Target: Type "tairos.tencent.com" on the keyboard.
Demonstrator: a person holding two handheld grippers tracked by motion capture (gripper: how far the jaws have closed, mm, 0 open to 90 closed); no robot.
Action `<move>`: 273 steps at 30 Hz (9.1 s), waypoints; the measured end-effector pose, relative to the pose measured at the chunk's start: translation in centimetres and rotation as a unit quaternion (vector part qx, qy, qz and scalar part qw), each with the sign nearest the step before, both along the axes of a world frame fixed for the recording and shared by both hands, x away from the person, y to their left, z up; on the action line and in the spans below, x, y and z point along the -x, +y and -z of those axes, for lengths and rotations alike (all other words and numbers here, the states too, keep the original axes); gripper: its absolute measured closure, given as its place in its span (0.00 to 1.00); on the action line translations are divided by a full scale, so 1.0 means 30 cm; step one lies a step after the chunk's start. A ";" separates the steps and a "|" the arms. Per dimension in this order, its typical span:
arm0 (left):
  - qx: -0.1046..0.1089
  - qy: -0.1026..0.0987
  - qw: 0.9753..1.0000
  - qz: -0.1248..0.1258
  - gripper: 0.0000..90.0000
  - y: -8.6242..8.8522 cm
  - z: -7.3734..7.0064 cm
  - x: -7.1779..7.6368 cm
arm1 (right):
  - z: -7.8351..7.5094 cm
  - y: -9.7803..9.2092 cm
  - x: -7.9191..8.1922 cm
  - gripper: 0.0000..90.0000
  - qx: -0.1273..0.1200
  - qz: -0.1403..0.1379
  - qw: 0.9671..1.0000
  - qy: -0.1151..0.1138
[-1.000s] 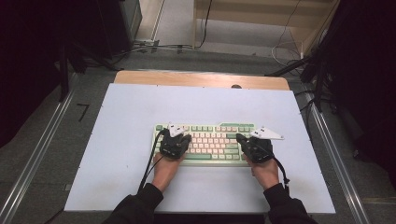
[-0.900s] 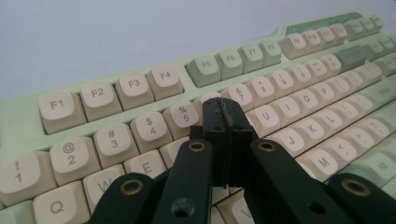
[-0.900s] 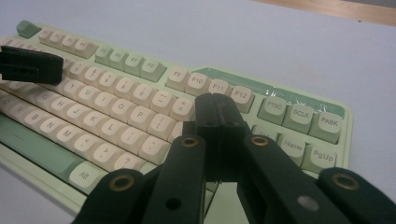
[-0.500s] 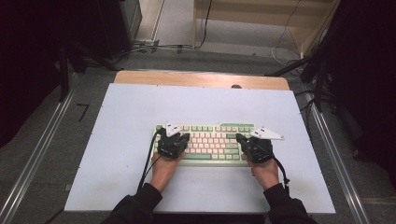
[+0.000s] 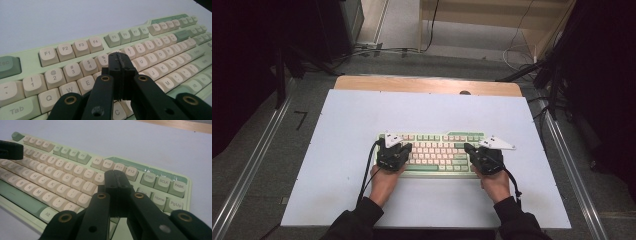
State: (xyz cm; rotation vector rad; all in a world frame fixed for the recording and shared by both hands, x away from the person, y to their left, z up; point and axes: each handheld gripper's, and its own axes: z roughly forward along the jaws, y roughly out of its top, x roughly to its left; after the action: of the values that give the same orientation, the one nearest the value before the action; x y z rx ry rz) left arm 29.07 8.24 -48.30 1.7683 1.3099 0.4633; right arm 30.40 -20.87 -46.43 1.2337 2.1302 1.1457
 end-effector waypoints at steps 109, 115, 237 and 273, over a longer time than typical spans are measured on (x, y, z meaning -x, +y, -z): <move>0.003 -0.003 0.999 -0.048 1.00 0.145 0.000 0.070 | -0.006 0.105 -0.006 0.97 -0.010 -0.036 0.999 0.005; 0.005 -0.003 0.999 -0.047 1.00 0.146 0.000 0.070 | -0.006 0.148 -0.002 0.97 -0.007 -0.054 0.999 0.005; -0.002 0.010 1.000 -0.004 1.00 0.023 0.028 -0.025 | 0.027 0.246 -0.049 0.97 -0.003 -0.052 0.998 0.035; 0.001 0.006 1.000 -0.001 1.00 0.020 0.015 -0.023 | 0.024 0.246 -0.048 0.97 -0.004 -0.055 0.998 0.033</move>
State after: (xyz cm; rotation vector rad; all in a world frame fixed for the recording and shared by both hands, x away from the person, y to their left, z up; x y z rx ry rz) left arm 29.75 8.84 -48.74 1.7696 1.3202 0.4532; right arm 31.82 -13.49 -47.16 1.1863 2.2679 1.1762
